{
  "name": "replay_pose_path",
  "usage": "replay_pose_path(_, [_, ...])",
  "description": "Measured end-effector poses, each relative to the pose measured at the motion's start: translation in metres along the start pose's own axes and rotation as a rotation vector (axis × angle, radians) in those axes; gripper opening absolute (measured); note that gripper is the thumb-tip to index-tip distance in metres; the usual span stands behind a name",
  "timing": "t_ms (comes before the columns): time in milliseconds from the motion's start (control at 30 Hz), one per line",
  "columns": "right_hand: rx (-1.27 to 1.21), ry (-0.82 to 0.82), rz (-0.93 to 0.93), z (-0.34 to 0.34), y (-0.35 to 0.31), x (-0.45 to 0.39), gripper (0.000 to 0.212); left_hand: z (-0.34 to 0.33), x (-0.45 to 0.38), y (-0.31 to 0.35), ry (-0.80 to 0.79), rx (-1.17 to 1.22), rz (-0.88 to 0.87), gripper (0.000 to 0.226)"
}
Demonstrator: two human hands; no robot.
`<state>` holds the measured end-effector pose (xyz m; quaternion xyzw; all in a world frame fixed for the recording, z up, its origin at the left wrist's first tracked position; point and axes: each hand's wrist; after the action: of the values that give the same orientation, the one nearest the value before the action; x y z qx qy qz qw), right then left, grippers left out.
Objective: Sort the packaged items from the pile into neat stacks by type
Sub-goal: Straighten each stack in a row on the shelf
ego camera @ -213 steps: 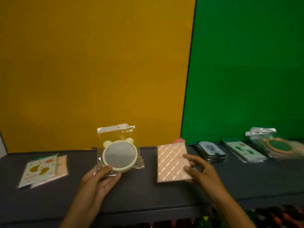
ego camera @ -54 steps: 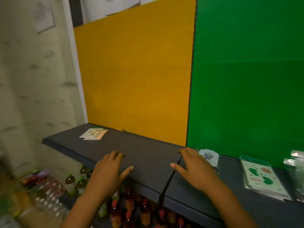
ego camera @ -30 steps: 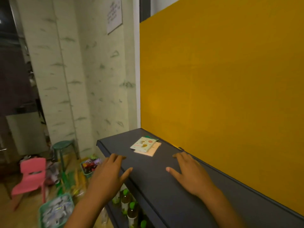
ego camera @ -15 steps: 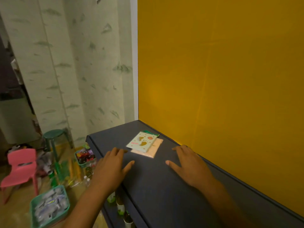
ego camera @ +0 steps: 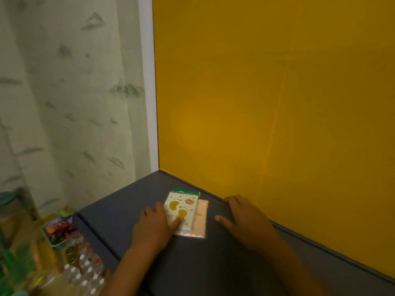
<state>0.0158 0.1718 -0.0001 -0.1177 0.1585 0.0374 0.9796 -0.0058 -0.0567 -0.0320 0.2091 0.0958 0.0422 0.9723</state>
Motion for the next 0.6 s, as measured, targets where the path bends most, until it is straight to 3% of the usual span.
replay_pose_path(200, [0.030,-0.028,-0.082,-0.016,0.000,0.001,0.065,-0.016,-0.031,-0.004,-0.045,-0.060,-0.065,0.099])
replay_pose_path(400, [0.060,0.001,-0.155,-0.019,-0.006,0.006,0.062,-0.021,-0.057,-0.008,-0.145,0.101,-0.038,0.103])
replay_pose_path(500, [0.060,0.009,-0.169,-0.018,-0.011,0.005,0.060,-0.022,-0.068,-0.013,-0.185,0.288,0.003,0.092])
replay_pose_path(600, [0.067,0.003,-0.174,-0.017,-0.018,0.003,0.060,-0.018,-0.074,-0.019,-0.210,0.526,0.034,0.057])
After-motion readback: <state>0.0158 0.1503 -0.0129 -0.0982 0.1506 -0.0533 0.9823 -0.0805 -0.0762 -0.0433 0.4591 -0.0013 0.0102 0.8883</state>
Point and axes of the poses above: each hand's wrist, its own x-axis away from the middle knuckle, its own z-axis out of the back of the hand, y = z × x, and after that the axes turned 9 degrees about y, right-handed
